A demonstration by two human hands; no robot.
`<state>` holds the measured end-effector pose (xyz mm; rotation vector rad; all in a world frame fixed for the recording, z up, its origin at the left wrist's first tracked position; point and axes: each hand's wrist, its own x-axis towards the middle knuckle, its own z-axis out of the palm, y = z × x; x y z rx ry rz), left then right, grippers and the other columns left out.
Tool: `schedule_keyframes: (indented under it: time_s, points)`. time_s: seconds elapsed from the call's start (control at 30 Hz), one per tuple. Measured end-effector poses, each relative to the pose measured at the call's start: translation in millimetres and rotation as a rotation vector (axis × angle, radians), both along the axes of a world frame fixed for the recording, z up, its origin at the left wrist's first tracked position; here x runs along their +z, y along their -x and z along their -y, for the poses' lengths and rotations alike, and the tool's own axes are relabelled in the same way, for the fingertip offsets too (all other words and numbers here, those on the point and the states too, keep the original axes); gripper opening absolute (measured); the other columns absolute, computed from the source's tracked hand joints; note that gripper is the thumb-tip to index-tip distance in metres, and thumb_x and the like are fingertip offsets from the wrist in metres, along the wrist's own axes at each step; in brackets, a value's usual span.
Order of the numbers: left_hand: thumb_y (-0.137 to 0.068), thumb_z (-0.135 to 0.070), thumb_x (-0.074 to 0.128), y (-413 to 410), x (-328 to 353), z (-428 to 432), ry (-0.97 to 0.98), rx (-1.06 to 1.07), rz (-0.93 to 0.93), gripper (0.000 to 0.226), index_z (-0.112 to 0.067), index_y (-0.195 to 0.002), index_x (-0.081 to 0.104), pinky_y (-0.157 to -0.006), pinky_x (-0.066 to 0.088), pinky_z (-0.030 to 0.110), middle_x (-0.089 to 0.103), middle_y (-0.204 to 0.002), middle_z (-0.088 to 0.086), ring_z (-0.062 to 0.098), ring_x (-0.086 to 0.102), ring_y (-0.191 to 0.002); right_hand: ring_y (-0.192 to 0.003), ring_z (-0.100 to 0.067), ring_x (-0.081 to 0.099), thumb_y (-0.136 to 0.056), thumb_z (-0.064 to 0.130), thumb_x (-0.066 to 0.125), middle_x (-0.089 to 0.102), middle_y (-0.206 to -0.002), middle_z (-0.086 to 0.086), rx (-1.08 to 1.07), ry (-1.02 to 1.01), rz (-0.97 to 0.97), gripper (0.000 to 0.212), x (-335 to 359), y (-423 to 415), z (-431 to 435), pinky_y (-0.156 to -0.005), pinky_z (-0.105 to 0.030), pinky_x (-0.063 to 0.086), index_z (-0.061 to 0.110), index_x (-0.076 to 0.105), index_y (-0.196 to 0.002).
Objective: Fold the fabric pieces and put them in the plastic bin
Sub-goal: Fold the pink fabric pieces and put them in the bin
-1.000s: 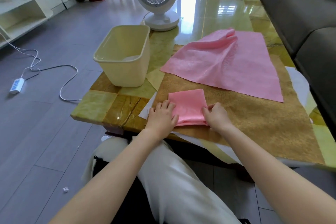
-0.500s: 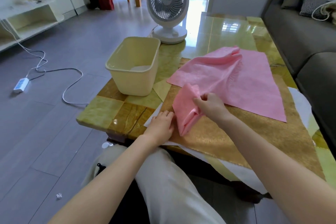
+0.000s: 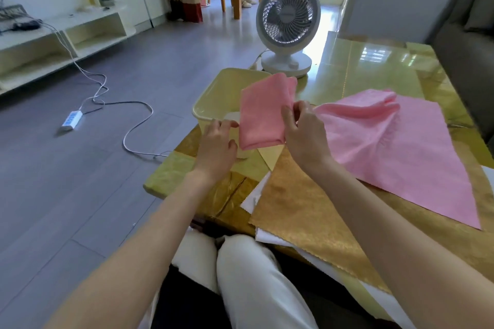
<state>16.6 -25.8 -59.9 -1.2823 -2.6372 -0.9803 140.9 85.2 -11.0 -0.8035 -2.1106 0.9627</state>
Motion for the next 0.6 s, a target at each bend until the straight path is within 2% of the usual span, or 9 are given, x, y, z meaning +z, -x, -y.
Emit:
schedule_keyframes:
  time_s: [0.2,0.3,0.4,0.5,0.6]
  points:
    - [-0.083,-0.002,0.050,35.8,5.1,-2.6,-0.002,0.129,-0.157,0.037,-0.010,-0.118,0.056,-0.089,0.033,0.034,0.050,-0.117,0.013,0.030,0.043,-0.111,-0.077,-0.021,0.058,-0.099,0.029,0.041,0.056,-0.079,0.004,0.004,0.029,-0.082,0.019,13.4,44.6,-8.1,-0.068,-0.037,0.048,0.013,0.049,-0.096]
    - [-0.079,0.000,0.052,43.3,2.1,-5.0,-0.056,0.148,-0.150,0.036,-0.008,-0.113,0.054,-0.084,0.032,0.033,0.053,-0.113,0.011,0.031,0.045,-0.107,-0.077,-0.027,0.066,-0.097,0.029,0.045,0.061,-0.080,-0.002,0.020,0.150,-0.010,0.022,10.8,72.0,-15.6,-0.073,-0.047,0.056,0.008,0.052,-0.095]
    - [-0.077,0.001,0.053,44.3,-2.1,-6.3,-0.120,0.149,-0.166,0.027,-0.005,-0.104,0.055,-0.081,0.033,0.034,0.055,-0.104,0.011,0.031,0.047,-0.100,-0.074,-0.029,0.069,-0.097,0.027,0.046,0.067,-0.091,-0.016,0.026,0.235,0.129,0.029,3.0,96.2,-23.4,-0.073,-0.046,0.058,0.001,0.056,-0.104]
    - [-0.075,-0.001,0.052,48.8,-8.5,-4.3,-0.112,0.134,-0.230,0.022,-0.005,-0.096,0.056,-0.077,0.039,0.039,0.056,-0.096,0.012,0.033,0.050,-0.093,-0.077,-0.027,0.070,-0.096,0.026,0.047,0.070,-0.089,-0.016,0.010,0.205,0.253,0.030,-4.7,116.4,-28.0,-0.079,-0.043,0.056,0.000,0.060,-0.105]
    - [-0.074,-0.010,0.043,52.6,-12.8,-3.3,-0.093,0.124,-0.283,0.022,-0.007,-0.092,0.057,-0.074,0.042,0.039,0.056,-0.093,0.010,0.032,0.051,-0.089,-0.069,-0.028,0.070,-0.097,0.021,0.048,0.070,-0.085,-0.019,0.037,0.288,0.226,0.028,-10.4,132.6,-30.6,-0.075,-0.043,0.059,-0.003,0.061,-0.105]
